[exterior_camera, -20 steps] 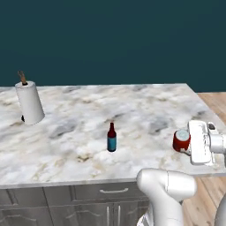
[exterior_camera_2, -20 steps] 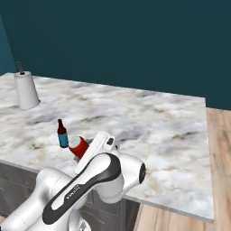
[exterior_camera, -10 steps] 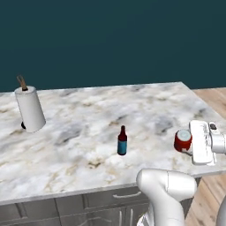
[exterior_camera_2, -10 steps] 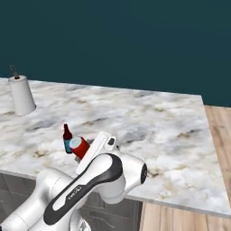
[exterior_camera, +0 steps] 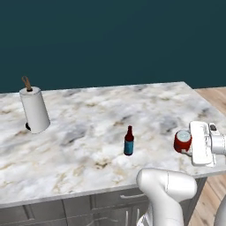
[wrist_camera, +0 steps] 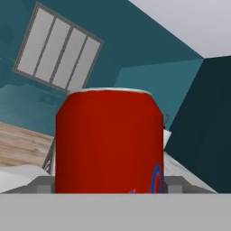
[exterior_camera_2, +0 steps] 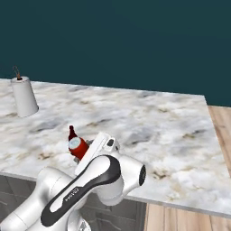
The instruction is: Move the drinks to the dining counter.
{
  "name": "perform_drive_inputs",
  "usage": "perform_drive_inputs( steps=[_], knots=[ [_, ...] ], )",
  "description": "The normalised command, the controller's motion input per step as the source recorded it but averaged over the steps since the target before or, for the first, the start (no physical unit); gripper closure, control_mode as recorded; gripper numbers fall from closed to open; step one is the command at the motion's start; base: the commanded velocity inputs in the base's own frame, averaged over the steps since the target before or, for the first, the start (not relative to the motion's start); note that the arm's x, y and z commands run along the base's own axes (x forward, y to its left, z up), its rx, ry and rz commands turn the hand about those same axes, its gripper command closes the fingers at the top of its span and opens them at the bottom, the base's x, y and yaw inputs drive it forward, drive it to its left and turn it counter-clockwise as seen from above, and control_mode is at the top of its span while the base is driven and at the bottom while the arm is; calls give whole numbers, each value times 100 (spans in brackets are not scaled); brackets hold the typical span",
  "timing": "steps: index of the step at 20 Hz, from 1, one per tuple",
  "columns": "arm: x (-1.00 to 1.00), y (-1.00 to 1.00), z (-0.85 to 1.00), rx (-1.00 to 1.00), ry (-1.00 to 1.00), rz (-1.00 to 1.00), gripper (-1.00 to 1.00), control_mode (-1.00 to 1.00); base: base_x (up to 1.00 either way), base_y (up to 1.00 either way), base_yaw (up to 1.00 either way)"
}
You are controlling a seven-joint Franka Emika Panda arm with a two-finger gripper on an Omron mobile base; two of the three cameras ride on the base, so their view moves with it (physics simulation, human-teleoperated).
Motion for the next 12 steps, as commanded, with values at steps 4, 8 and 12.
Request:
perform_drive_inputs(
  steps=[4, 8, 12],
  knots=[
    [0, 0, 0, 0, 0, 0, 100, 100, 0, 0, 0],
    [0, 0, 0, 0, 0, 0, 100, 100, 0, 0, 0],
    [2, 0, 0, 0, 0, 0, 100, -100, 0, 0, 0]
  ],
)
